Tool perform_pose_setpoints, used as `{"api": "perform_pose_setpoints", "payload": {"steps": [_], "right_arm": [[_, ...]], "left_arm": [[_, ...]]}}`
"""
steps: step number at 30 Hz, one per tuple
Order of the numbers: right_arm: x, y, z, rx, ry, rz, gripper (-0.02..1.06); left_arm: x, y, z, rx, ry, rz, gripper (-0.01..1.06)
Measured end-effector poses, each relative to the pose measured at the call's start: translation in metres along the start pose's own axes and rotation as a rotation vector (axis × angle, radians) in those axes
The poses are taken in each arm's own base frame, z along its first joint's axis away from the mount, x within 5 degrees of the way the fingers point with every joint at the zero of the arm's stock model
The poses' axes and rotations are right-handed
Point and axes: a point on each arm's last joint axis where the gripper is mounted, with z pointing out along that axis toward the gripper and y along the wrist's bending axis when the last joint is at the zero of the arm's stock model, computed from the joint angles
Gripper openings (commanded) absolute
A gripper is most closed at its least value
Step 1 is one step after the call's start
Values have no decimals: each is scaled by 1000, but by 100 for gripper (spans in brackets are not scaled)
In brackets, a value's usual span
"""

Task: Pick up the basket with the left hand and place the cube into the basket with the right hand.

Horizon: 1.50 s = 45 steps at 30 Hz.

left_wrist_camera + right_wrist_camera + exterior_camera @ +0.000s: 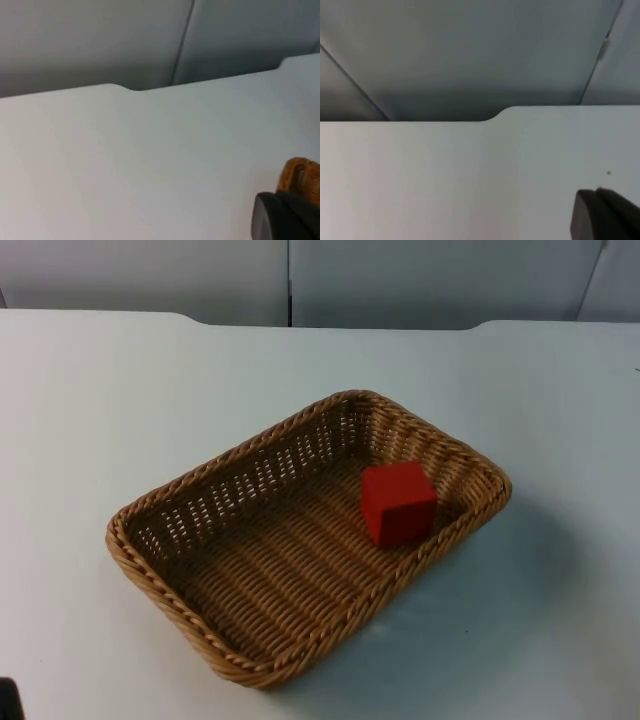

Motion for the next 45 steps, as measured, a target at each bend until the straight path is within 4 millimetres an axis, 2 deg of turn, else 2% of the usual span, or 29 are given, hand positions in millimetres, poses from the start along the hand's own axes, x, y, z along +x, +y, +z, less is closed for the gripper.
{"api": "perform_pose_setpoints", "payload": {"steps": [3, 5, 6, 8, 11, 12, 15, 16, 17, 18, 21, 22, 23, 26, 27, 29, 32, 33, 36, 37, 41, 42, 45], "right_arm": [[-6, -4, -31, 70, -56, -38, 0], [-6, -5, -60, 113, -77, -52, 0], [-6, -5, -60, 113, -77, -52, 0], [-5, -5, -93, 135, -95, -56, 0], [1, -1, -158, 150, -181, -59, 0], [1, -1, -158, 150, -181, -59, 0], [14, 5, -233, 153, -329, -55, 0], [19, 6, -252, 153, -366, -55, 0], [19, 6, -252, 153, -366, -55, 0], [30, 8, -281, 153, -410, -54, 0], [47, 10, -316, 163, -464, -53, 0], [47, 10, -316, 163, -464, -53, 0], [52, 10, -326, 172, -483, -54, 0], [67, 6, -332, 221, -469, -52, 0], [67, 6, -332, 221, -469, -52, 0], [80, 0, -327, 277, -423, -39, 0], [111, -9, -320, 363, -364, -8, 0], [111, -9, -320, 363, -364, -8, 0], [149, -15, -312, 411, -358, 13, 0], [149, -15, -312, 411, -358, 13, 0], [193, -16, -300, 405, -391, 14, 0], [193, -16, -300, 405, -391, 14, 0], [228, -16, -294, 381, -452, 47, 0]], "left_arm": [[-2, -10, -50, -152, -44, 65, 0], [-1, -18, -80, -223, -78, 86, 0], [-1, -18, -80, -223, -78, 86, 0], [5, -31, -111, -248, -107, 107, 0], [21, -50, -149, -266, -163, 136, 0], [21, -50, -149, -266, -163, 136, 0], [50, -63, -171, -285, -208, 155, 0], [62, -66, -176, -288, -221, 152, 0], [62, -66, -176, -288, -221, 152, 0], [80, -69, -178, -289, -226, 144, 0], [113, -72, -175, -280, -199, 112, 0], [113, -72, -175, -280, -199, 112, 0], [123, -73, -173, -273, -191, 101, 0], [150, -74, -163, -240, -165, 69, 0], [150, -74, -163, -240, -165, 69, 0], [166, -77, -161, -211, -154, 66, 0], [178, -83, -164, -147, -132, 90, 0], [178, -83, -164, -147, -132, 90, 0], [185, -88, -171, -96, -145, 137, 0], [185, -88, -171, -96, -145, 137, 0], [193, -87, -180, -87, -164, 207, 0], [193, -87, -180, -87, -164, 207, 0], [199, -86, -188, -81, -187, 235, 0]]}}
